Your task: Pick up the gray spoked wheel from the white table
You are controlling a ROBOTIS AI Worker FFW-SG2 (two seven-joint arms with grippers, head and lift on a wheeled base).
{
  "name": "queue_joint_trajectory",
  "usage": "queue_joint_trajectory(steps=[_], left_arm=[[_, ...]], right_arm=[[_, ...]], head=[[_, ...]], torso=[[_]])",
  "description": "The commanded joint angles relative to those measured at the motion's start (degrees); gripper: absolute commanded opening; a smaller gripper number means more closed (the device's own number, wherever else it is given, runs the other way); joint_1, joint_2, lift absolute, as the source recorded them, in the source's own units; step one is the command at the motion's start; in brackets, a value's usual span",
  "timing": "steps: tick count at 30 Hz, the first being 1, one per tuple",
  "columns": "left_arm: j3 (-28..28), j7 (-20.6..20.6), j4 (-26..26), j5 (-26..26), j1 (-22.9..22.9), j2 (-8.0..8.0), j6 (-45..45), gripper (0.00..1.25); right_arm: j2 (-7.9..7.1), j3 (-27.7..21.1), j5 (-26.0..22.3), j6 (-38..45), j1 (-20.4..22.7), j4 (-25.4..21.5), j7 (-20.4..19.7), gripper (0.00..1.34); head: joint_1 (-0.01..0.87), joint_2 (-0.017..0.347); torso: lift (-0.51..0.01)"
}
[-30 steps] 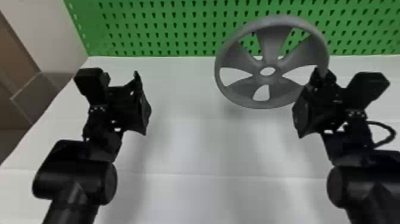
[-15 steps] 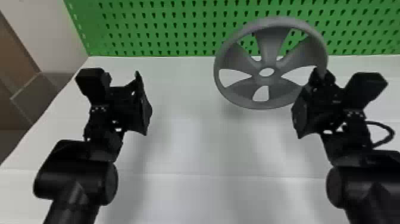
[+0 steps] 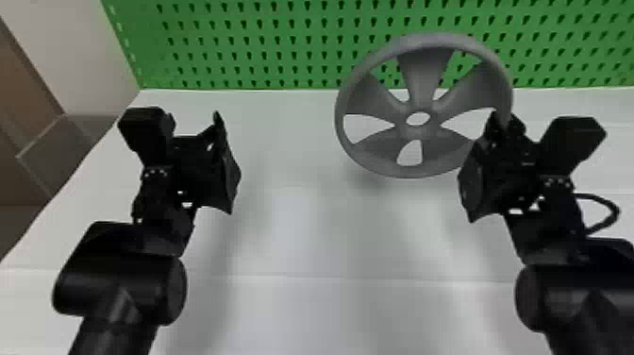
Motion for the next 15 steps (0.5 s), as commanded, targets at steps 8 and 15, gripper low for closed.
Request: queue_joint_trajectory(steps=[8, 15], left_arm=[[0.1, 0.0, 0.1, 0.1, 0.1, 0.00, 0.1, 0.82], [0.2, 0.0, 0.3, 0.7, 0.1, 0.00, 0.1, 0.82]], right_arm=[[-0.16, 0.2, 0.1, 0.5, 0.2, 0.0, 0.0, 0.08], [-0.16, 0.3, 0.1, 0.6, 0.3, 0.0, 0.0, 0.08]], head=[[0.779, 0.103], [0.779, 0.103]], torso=[[-0.089], [-0.089]])
